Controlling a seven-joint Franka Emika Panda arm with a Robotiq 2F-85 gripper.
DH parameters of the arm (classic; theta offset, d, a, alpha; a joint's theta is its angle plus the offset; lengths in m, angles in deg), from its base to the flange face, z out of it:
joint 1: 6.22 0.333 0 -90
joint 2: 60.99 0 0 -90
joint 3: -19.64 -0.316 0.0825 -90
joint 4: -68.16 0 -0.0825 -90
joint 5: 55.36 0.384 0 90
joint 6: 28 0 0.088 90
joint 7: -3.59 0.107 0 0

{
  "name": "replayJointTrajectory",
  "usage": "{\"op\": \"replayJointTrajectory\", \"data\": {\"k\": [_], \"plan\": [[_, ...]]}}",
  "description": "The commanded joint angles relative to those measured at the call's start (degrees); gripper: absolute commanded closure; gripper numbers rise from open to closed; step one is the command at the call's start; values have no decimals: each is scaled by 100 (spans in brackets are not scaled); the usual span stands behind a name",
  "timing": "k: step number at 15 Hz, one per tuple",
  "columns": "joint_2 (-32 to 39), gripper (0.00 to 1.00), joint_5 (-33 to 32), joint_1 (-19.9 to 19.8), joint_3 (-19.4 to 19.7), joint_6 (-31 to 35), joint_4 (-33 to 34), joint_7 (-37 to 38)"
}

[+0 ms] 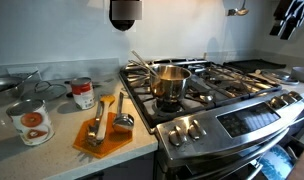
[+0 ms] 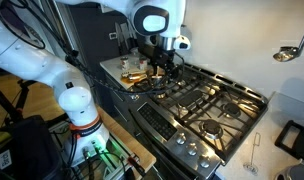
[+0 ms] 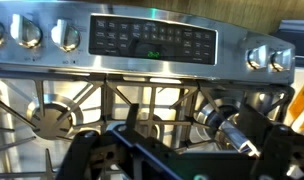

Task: Press three buttons on the stove

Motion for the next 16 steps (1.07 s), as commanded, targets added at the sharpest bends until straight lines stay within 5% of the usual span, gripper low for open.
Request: {"op": "replayJointTrajectory", "data": {"k": [1,12,13,16], "plan": [[251,0,-417,-417,-53,626,-501,497],[1892,0,-488,-635,-86,2310,-973,1387],[1459,0,-506,-671,-100,2032,-1017,1288],[1608,0,-510,-665,-123,2088,-977,1293]]}}
